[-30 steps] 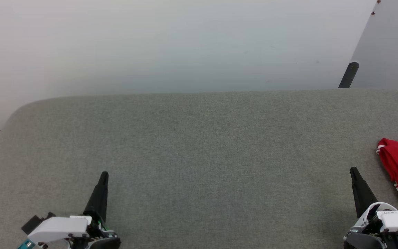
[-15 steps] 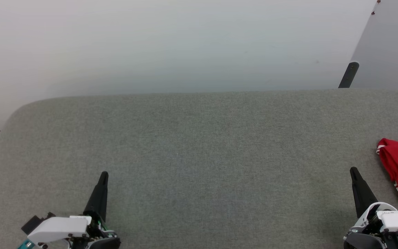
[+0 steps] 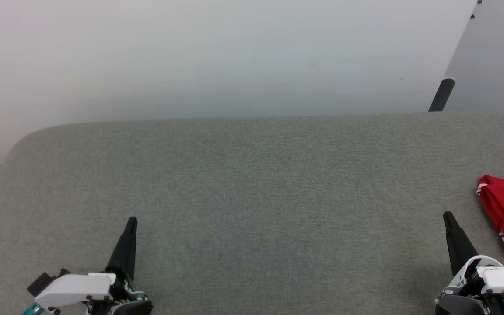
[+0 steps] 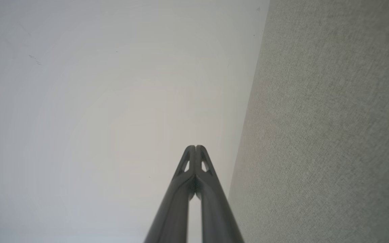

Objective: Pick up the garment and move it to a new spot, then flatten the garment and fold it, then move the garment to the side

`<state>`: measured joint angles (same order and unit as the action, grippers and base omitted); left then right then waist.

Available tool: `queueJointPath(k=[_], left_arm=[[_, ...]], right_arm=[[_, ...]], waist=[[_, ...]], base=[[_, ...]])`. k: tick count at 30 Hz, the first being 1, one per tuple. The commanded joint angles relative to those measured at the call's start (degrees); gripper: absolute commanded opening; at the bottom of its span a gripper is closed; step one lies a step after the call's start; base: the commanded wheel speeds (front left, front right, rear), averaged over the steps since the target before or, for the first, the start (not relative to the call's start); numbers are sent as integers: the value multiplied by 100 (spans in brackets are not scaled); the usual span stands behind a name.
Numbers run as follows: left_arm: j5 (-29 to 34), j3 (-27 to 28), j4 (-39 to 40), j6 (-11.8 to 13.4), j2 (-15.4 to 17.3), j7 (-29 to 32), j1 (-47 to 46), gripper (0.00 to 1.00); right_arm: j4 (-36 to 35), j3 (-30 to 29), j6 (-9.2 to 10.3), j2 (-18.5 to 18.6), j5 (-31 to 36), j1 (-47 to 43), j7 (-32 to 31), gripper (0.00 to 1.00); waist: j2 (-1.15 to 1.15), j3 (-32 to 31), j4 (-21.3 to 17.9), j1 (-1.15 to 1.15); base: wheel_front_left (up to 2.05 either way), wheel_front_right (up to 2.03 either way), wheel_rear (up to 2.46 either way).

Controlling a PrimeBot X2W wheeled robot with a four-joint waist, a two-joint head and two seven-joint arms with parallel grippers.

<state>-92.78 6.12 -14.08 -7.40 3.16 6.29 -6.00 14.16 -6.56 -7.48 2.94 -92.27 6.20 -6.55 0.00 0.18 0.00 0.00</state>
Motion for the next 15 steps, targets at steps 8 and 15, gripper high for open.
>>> queueJointPath(k=[8, 15], left_arm=[[17, 21, -6, -16, -14, 19, -58, 0], [22, 25, -6, -16, -16, 20, -58, 0]], right_arm=[[-1, 3, -2, -16, -24, 22, 0, 0], [-1, 3, -2, -16, -24, 22, 1, 0]], waist=[[0, 0, 0, 0], [0, 0, 0, 0]], base=[[0, 0, 0], [0, 0, 0]])
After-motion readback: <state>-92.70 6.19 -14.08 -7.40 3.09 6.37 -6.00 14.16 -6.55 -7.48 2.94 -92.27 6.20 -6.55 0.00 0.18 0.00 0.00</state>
